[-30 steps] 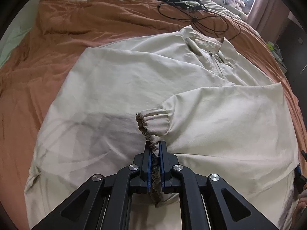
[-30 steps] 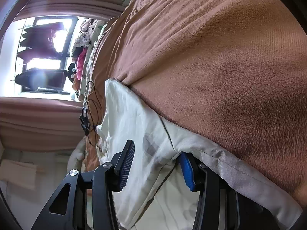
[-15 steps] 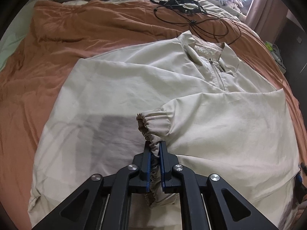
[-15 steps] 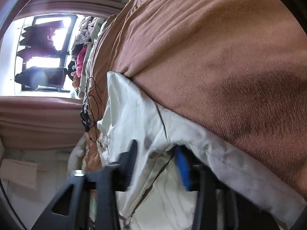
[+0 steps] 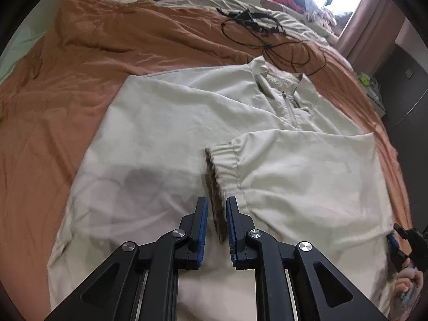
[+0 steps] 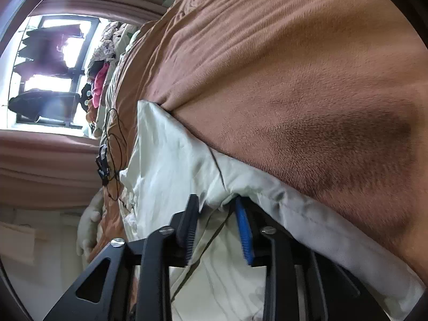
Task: Fold large clothes
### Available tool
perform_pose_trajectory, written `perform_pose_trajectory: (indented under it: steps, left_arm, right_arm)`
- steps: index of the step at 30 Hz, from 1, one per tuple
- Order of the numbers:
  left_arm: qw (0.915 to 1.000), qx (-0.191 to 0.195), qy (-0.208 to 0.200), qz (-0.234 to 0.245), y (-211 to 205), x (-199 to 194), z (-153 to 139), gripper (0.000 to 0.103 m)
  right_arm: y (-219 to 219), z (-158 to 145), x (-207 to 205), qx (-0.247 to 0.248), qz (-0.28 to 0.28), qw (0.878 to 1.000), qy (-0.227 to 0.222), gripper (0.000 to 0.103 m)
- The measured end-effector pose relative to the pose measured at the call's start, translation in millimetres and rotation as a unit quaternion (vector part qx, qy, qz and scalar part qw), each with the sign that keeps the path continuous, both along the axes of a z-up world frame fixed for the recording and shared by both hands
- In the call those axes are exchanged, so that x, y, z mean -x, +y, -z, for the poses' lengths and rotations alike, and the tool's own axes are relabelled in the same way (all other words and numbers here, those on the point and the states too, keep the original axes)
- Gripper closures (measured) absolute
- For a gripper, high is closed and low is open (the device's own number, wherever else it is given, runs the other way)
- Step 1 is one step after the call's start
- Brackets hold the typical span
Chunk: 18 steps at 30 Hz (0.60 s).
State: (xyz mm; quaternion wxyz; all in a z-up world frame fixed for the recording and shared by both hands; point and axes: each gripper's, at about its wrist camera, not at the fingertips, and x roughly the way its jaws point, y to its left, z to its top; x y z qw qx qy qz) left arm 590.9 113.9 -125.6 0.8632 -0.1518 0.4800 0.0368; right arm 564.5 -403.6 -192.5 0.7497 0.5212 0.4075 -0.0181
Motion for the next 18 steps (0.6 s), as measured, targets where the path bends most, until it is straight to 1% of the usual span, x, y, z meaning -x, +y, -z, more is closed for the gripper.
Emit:
perform_pose_trajectory:
  steps: [3, 5, 6, 7, 8, 9, 10, 12, 13, 14, 16, 17, 18]
  left_arm:
    - [0.9996, -0.002, -0.029, -0.002, 1, 27, -20, 0.088]
    - [0.9988, 0.003, -0.049, -0.008, 3, 47, -34, 0.086]
    - [0.9983, 0.008, -0.057, -0.013, 5, 58, -42, 0.078]
    - [0.9979, 0.011, -0.062, -0.016, 5, 66, -47, 0.062]
    - [0.997, 0.014, -0.074, -0.021, 6, 79, -55, 0.053]
    - [0.9961, 0.013, -0.084, -0.023, 7, 89, -62, 0.038]
    - [0.9949, 0.008, -0.097, -0.026, 7, 103, -71, 0.032]
    - [0.9932, -0.001, -0.114, -0.025, 6, 125, -85, 0.031]
    - [0.9926, -0.003, -0.119, -0.021, 4, 136, -91, 0.03]
    - [0.9921, -0.004, -0.124, -0.016, 4, 148, -97, 0.029]
    - [0.991, -0.008, -0.133, -0.014, 3, 170, -109, 0.022]
    - [0.9898, -0.009, -0.141, -0.016, 3, 184, -116, 0.021]
    - [0.9888, -0.009, -0.148, -0.018, 4, 195, -121, 0.019]
  right_arm:
    - [3, -18, 13, 0.026, -0.01, 0.999, -0.019, 0.066]
    - [3, -26, 23, 0.03, -0.012, 0.999, -0.027, 0.059]
    - [2, -31, 29, 0.029, -0.012, 0.999, -0.034, 0.057]
    - [2, -36, 35, 0.032, -0.014, 0.999, -0.038, 0.054]
    - [2, -40, 41, 0.04, -0.018, 0.998, -0.042, 0.053]
    - [2, -46, 52, 0.053, -0.027, 0.997, -0.044, 0.053]
    - [3, -50, 61, 0.062, -0.036, 0.997, -0.043, 0.052]
    - [4, -62, 87, 0.078, -0.056, 0.994, -0.052, 0.052]
    - [4, -69, 101, 0.09, -0.065, 0.992, -0.06, 0.047]
    - [5, -78, 117, 0.106, -0.074, 0.989, -0.068, 0.037]
    - [4, -90, 138, 0.126, -0.083, 0.986, -0.076, 0.026]
    - [2, -95, 149, 0.131, -0.087, 0.984, -0.08, 0.023]
    - [0, -101, 161, 0.134, -0.092, 0.983, -0.086, 0.023]
